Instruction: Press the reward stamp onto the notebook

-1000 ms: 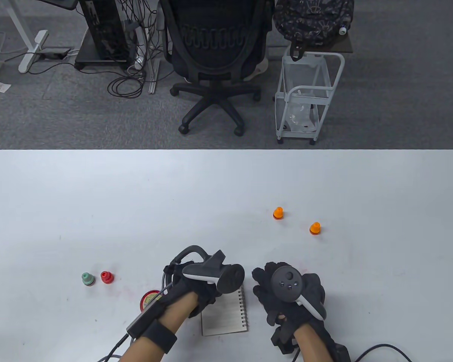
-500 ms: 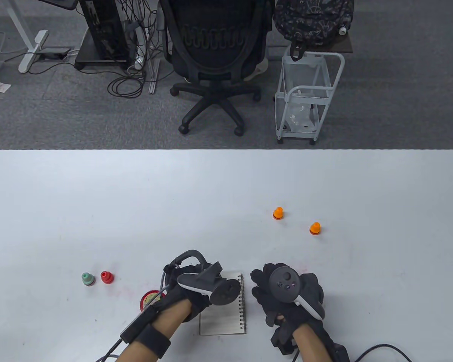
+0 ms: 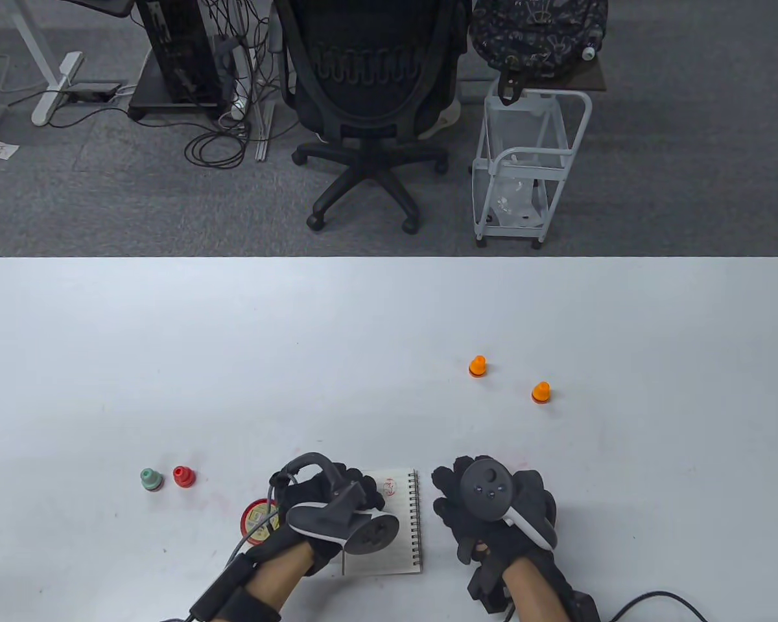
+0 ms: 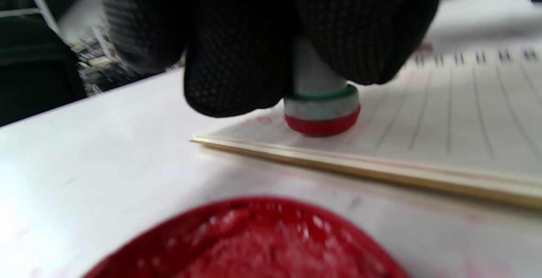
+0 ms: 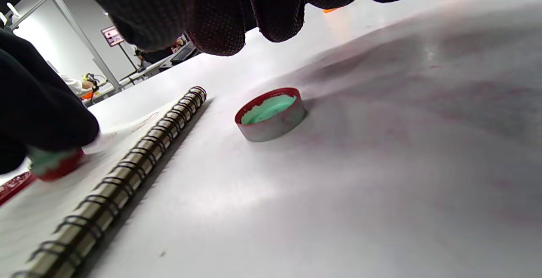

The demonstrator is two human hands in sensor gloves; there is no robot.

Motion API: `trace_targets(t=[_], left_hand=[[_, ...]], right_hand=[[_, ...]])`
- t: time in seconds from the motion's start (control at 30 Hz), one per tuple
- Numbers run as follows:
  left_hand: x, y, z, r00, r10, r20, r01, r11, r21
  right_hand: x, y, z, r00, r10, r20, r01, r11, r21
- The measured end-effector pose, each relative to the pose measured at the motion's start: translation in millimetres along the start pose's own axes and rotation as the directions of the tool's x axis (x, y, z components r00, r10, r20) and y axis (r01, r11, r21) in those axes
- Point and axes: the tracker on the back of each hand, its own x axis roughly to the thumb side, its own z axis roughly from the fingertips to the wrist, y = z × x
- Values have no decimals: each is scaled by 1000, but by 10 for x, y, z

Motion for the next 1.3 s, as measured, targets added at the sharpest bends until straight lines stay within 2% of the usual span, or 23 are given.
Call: trace_targets(t=[0.07,0.13,0.2,0.3,0.4,0.5,0.57,0.63,0.8,1.0,1.1,1.23,1.3], left_hand=[[-113,133,173,993,83,-83,-66,980,188],[-218,233,358,976,166,-144,-118,949,291],[-300,281,527,961,215,-176,-145,929,339],[-374,256,767,949,228,-218,-132,915,382],[-402,144,970,925,278,-260,-141,885,445],[-398,-41,1106,873,401,-277,-207,820,533],[-418,-105,1117,839,485,-248,-310,799,514],[-426,-88,1128,847,463,-260,-270,797,540],[-413,-115,1102,853,457,-252,-281,809,516],[-382,-135,1073,868,432,-243,-277,830,485],[-371,-145,1061,872,429,-237,-283,835,472],[-364,-151,1047,873,427,-236,-285,839,464],[-360,-157,1035,872,429,-235,-291,841,456]], right_hand=[[-6,38,-1,1000,28,-13,-28,999,30],[-17,72,-11,997,71,-42,-68,996,58],[-34,107,-26,987,134,-86,-124,986,115],[-25,108,-41,985,146,-96,-136,985,104],[-11,135,-59,971,212,-108,-195,970,146],[0,164,-72,960,250,-124,-235,963,130],[8,167,-78,964,238,-120,-223,966,127],[13,163,-81,963,240,-121,-226,967,118],[23,165,-75,964,246,-105,-237,967,91],[54,146,-55,968,246,-45,-246,969,4],[51,159,-45,971,237,-29,-236,971,28],[82,192,-37,978,207,37,-210,970,121],[116,213,-43,977,208,42,-211,973,90]])
